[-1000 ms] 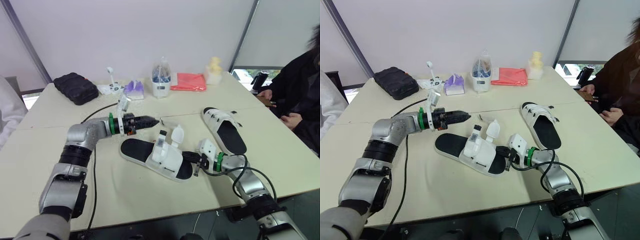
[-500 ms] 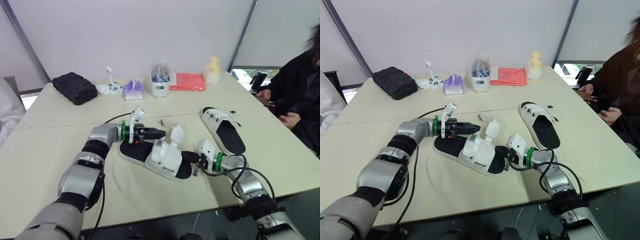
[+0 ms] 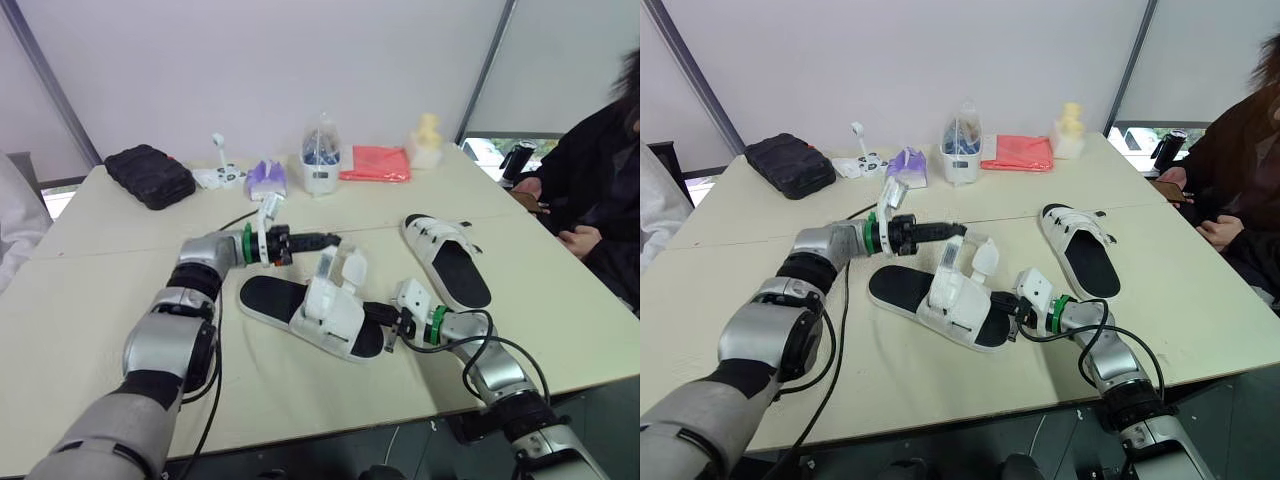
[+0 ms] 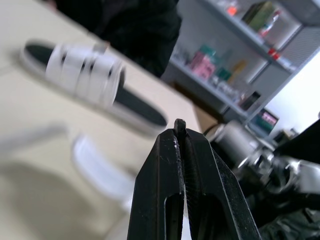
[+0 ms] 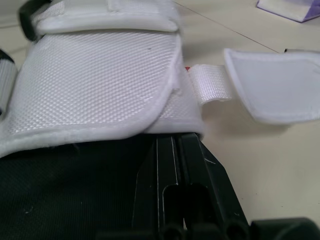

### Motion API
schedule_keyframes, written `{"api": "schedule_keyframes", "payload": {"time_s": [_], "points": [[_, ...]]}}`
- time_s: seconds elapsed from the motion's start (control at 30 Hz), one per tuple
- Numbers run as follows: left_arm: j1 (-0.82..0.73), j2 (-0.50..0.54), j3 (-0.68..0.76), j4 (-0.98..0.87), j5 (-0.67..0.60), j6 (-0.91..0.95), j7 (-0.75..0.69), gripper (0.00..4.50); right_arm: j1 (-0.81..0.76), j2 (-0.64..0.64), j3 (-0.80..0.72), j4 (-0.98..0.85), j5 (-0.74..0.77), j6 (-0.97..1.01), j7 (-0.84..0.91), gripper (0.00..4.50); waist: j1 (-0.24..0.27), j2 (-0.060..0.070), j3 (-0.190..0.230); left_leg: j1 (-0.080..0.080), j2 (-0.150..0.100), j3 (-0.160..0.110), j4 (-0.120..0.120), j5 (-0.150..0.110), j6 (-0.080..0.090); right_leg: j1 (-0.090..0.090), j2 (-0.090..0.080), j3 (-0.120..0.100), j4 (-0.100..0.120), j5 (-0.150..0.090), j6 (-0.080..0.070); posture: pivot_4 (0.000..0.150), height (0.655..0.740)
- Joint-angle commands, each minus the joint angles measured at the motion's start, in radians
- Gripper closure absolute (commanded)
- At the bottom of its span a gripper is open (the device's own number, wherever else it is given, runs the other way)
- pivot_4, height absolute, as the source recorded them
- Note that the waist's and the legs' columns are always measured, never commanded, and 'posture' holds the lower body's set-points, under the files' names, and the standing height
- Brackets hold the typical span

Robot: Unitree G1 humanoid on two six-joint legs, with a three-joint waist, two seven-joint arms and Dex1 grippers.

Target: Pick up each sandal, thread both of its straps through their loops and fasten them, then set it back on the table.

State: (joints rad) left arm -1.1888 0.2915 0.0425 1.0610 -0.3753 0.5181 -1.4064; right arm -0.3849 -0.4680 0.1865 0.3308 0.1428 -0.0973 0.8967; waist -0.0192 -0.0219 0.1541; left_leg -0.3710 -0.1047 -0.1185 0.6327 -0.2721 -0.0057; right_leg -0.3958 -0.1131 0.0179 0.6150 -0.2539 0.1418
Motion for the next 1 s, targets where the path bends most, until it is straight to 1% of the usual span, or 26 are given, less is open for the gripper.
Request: {"api": "schedule_keyframes", "payload": {"time_s": [0.03, 0.3, 0.43, 0.67, 0.8, 0.83, 0.87, 0.97, 1.0], "points": [[-0.014, -0.013, 0.018, -0.001, 0.016, -0.039, 0.030, 4.47, 0.046, 0.004, 0.040, 0.073, -0.067, 0.053, -0.013, 4.50, 0.000, 0.000, 0.000, 0.000, 0.000, 0.000, 0.000, 0.000, 0.000, 0.000, 0.000, 0.000, 0.000, 0.000, 0.000, 0.150, 0.7400], [-0.013, -0.073, -0.002, 0.125, 0.132, -0.191, 0.169, 4.47, 0.061, 0.010, 0.046, 0.055, -0.067, 0.057, -0.021, 4.50, 0.002, 0.000, 0.000, 0.000, 0.000, 0.000, 0.000, 0.000, 0.000, 0.000, 0.000, 0.000, 0.000, 0.000, 0.000, 0.150, 0.7400], [-0.013, -0.081, -0.002, 0.190, 0.185, -0.233, 0.231, 4.47, 0.070, 0.011, 0.047, 0.040, -0.067, 0.064, -0.028, 4.50, 0.002, 0.000, 0.000, 0.000, 0.000, 0.000, 0.000, 0.000, 0.000, 0.000, 0.000, 0.000, 0.000, 0.000, 0.000, 0.150, 0.7400], [0.014, -0.085, -0.056, 0.227, 0.288, -0.284, 0.214, 4.47, 0.081, 0.011, 0.046, 0.021, -0.065, 0.069, -0.040, 4.50, 0.003, 0.000, 0.000, 0.000, 0.000, 0.000, 0.000, 0.000, 0.000, 0.000, 0.000, 0.000, 0.001, 0.000, 0.000, 0.150, 0.7400], [0.001, -0.083, -0.010, 0.226, 0.271, -0.285, 0.235, 4.47, 0.078, 0.013, 0.041, 0.009, -0.066, 0.058, -0.055, 4.50, 0.003, 0.000, 0.000, 0.000, 0.000, 0.000, 0.000, 0.000, 0.000, 0.000, 0.000, 0.000, 0.001, 0.000, 0.000, 0.150, 0.7400], [-0.004, -0.078, 0.007, 0.225, 0.262, -0.278, 0.241, 3.84, 0.076, 0.014, 0.040, 0.005, -0.067, 0.056, -0.059, 4.50, 0.003, 0.000, 0.000, 0.000, 0.000, 0.000, 0.000, 0.000, 0.000, 0.000, 0.000, 0.000, 0.001, 0.000, 0.000, 0.150, 0.7400], [-0.006, -0.071, 0.018, 0.225, 0.257, -0.274, 0.245, 3.59, 0.074, 0.014, 0.039, 0.002, -0.068, 0.055, -0.061, 4.50, 0.002, 0.000, 0.000, 0.000, 0.000, 0.000, 0.000, 0.000, 0.000, 0.000, 0.000, 0.000, 0.001, 0.000, 0.000, 0.150, 0.7400], [-0.010, -0.043, 0.040, 0.220, 0.256, -0.268, 0.271, 2.08, 0.074, 0.008, 0.041, -0.013, -0.076, 0.048, -0.063, 4.50, 0.001, 0.000, 0.000, -0.001, 0.000, 0.000, 0.000, 0.000, 0.000, -0.002, 0.000, 0.000, 0.002, 0.000, 0.000, 0.150, 0.7400], [-0.012, -0.030, 0.053, 0.216, 0.250, -0.263, 0.279, 1.67, 0.077, 0.004, 0.041, -0.023, -0.080, 0.046, -0.065, 4.50, 0.001, 0.000, 0.000, -0.001, 0.000, 0.000, 0.000, 0.000, 0.000, -0.003, 0.000, 0.000, 0.003, 0.000, 0.000, 0.150, 0.7400]]}}
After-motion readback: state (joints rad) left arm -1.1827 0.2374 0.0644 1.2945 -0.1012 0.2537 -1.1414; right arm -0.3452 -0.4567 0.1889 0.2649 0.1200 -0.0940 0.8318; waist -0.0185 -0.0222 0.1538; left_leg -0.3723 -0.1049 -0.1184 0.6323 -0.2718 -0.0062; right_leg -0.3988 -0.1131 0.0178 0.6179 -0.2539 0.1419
